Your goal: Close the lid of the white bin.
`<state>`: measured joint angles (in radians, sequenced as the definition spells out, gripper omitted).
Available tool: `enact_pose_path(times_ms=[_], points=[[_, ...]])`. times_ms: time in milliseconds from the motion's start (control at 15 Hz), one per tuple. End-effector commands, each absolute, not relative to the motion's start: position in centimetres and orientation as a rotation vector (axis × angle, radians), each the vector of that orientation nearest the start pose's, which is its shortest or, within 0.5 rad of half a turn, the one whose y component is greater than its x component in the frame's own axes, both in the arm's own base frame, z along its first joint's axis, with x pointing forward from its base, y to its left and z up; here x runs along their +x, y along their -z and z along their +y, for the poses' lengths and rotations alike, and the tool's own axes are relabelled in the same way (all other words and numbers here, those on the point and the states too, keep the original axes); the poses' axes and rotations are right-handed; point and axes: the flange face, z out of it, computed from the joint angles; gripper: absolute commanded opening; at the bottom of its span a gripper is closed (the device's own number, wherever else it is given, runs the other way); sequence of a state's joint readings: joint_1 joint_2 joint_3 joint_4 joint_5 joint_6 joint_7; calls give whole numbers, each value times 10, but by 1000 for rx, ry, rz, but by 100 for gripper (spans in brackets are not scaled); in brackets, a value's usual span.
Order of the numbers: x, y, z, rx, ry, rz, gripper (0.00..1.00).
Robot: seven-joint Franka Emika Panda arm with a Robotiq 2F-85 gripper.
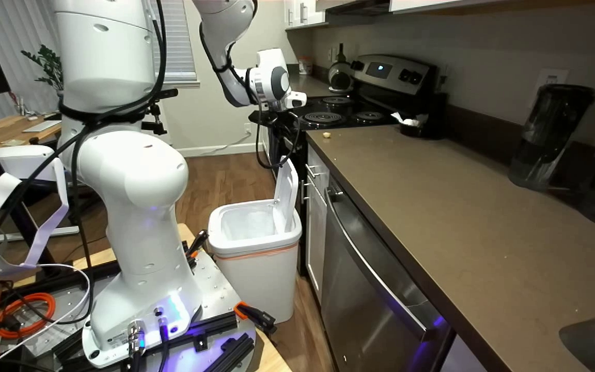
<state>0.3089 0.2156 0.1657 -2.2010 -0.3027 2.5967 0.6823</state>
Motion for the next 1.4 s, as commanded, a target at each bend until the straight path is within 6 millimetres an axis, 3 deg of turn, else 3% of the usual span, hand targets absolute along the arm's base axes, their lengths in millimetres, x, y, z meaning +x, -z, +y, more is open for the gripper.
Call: enact_pose_path(times_ms=[0,467,733,933,1067,1333], points=[[531,-286,264,-3103,498,1,78],[553,-263,270,-3019,566,11,29],[550,-238,288,-3026,538,-33,17],[544,-216,297,-3027,467,-48,19],[541,-202,298,-3022,407,-34,14],[538,-194,303,-2971,309,-64,6]])
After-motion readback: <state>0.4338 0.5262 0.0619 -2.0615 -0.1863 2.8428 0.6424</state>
